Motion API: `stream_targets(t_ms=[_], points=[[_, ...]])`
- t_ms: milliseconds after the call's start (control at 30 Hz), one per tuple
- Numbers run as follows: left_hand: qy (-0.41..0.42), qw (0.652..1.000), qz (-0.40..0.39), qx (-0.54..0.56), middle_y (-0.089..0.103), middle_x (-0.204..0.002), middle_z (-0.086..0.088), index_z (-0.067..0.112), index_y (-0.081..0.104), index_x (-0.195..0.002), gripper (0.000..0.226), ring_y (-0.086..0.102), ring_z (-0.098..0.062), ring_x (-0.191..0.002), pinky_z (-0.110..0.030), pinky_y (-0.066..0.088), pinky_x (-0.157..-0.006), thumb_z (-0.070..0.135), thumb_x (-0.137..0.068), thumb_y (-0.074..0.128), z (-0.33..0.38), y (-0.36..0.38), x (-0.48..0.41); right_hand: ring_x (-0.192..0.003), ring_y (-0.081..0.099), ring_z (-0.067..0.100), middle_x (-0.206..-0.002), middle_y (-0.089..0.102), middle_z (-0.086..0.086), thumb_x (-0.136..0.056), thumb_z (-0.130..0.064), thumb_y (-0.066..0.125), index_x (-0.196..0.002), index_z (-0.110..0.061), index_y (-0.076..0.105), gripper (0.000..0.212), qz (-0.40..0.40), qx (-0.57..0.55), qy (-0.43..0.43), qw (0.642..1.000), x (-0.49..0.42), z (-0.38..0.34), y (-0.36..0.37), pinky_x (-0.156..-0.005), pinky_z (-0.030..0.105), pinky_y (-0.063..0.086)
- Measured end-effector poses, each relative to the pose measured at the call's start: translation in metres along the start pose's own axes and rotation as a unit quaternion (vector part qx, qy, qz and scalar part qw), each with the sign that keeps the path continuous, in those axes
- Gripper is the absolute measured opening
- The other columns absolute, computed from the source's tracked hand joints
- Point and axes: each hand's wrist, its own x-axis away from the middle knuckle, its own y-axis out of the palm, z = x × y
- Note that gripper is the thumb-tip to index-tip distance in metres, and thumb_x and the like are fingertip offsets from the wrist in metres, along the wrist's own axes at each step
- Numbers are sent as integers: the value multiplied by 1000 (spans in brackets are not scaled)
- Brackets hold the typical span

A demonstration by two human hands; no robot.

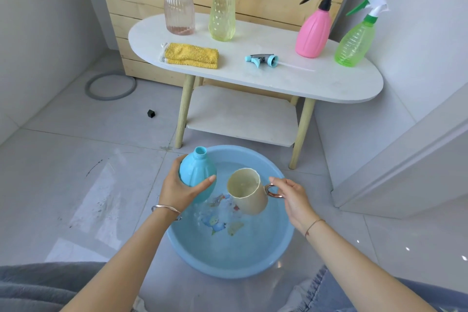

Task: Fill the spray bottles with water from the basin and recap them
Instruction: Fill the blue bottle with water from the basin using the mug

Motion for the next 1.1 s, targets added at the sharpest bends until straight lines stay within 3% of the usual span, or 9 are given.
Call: stream_targets(t_ms=[67,233,400,500,633,767,867,967,1100], points=[[8,1000,-2,1,58,-103,20,33,48,-117,64,57,3,-95,-11,44,-69,32,-66,86,5,1,2,-61,26,13,-48,24,-9,-62,-33,79,-61,-17,41,41,-6,-30,-11,999,4,-22,-5,-77,30,23],[26,999,-25,-3,60,-105,15,31,50,-118,68,59,-4,-97,-16,47,-75,34,-63,88,12,11,7,-48,33,7,-55,31,-2,-70,-23,78,-64,-16,48,31,-19,-86,-63,994,19,-80,-10,-66,23,29],[42,998,-41,-10,58,-102,19,34,47,-115,69,57,0,-93,-10,42,-70,38,-60,88,26,19,11,-39,33,4,-41,32,-12,-85,-8,64,-66,-14,53,24,-16,-115,-96,989,34,-126,-10,-62,21,30],[53,997,-53,-13,58,-103,22,38,46,-114,76,57,1,-94,-13,44,-72,55,-51,86,30,21,11,-39,30,5,-43,27,-11,-85,-9,65,-65,-15,53,24,-14,-106,-109,988,37,-142,-14,-60,22,28],[66,995,-63,-27,57,-104,22,37,46,-115,71,56,2,-96,-16,46,-75,48,-57,87,31,23,12,-40,28,5,-43,27,-11,-82,-8,67,-69,-14,51,22,-5,-91,-130,987,32,-150,-16,-60,23,28],[72,994,-80,-30,60,-106,20,36,48,-117,80,59,-2,-97,-21,51,-77,63,-49,81,30,25,13,-38,29,5,-40,27,-11,-83,-7,66,-64,-15,46,29,-16,-84,-130,988,28,-152,-12,-57,22,34],[75,993,-83,-34,60,-108,19,34,48,-119,80,58,-3,-99,-26,52,-83,58,-51,84,29,27,14,-39,29,6,-40,26,-11,-82,-6,67,-54,-18,38,42,-16,-81,-142,986,26,-152,-9,-63,25,33],[77,993,-83,-35,60,-109,18,33,48,-120,87,58,-5,-100,-28,53,-84,67,-47,79,29,27,14,-44,28,8,-43,25,-10,-80,-9,71,-45,-24,37,51,-12,-55,-158,986,25,-150,-10,-74,32,30],[79,993,-85,-39,60,-109,16,32,48,-121,85,58,-6,-100,-29,53,-84,64,-49,82,30,28,14,-58,29,17,-54,26,-1,-61,-28,81,-48,-22,37,47,-13,-13,-176,984,26,-150,-11,-78,35,30]])
